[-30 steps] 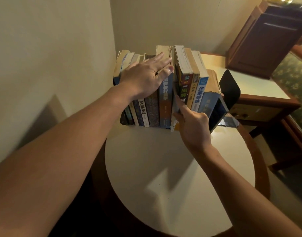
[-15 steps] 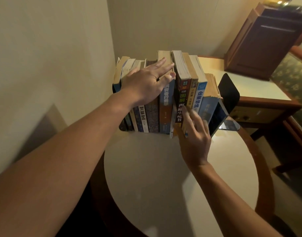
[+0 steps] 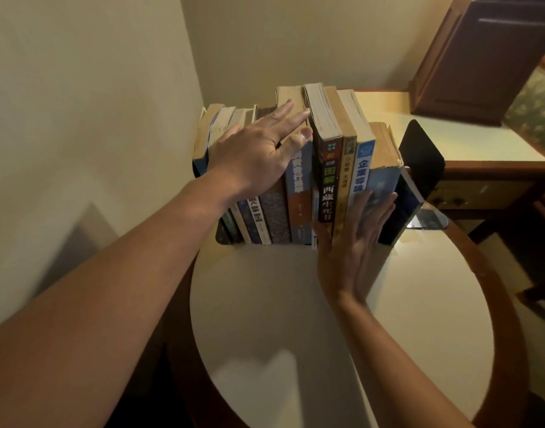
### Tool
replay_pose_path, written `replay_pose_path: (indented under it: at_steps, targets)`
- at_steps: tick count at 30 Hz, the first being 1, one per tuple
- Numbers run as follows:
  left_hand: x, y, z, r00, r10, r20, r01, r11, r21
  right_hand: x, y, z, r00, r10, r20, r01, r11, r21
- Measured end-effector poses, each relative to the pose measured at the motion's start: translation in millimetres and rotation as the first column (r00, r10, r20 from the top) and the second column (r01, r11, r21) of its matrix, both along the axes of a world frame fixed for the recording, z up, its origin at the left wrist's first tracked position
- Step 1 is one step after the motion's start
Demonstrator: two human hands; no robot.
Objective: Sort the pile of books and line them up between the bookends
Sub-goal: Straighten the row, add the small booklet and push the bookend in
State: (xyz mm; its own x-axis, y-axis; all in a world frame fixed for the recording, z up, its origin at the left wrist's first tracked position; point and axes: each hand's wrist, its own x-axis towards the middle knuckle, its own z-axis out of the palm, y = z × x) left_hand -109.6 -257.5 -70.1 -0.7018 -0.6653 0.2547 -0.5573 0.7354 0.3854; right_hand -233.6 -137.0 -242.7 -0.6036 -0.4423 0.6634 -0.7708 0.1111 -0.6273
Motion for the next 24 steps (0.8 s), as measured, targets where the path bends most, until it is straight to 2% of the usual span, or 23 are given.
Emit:
replay_pose_path:
  at_steps: [3, 8, 24]
  targets:
    - [-1.3, -0.3, -0.4, 1.0, 0.001, -0.008, -0.001, 1.0, 0.0, -1.9, -2.5, -2.2, 1.0, -0.007, -0.002, 0.007, 1.0, -0.009]
    - [-3.1, -0.8, -1.4, 1.0, -0.001, -0.002, 0.001, 1.0, -0.015, -6.4, 5.0, -10.0, 0.999, 0.026, -0.03, -0.024, 0.998, 0.062]
    - [-3.7, 5.3, 3.6, 1.0, 0.007, -0.001, -0.007, 1.0, 0.022, -10.0, 2.5, -16.3, 0.998, -0.029, -0.063, 0.037, 0.991, 0.128]
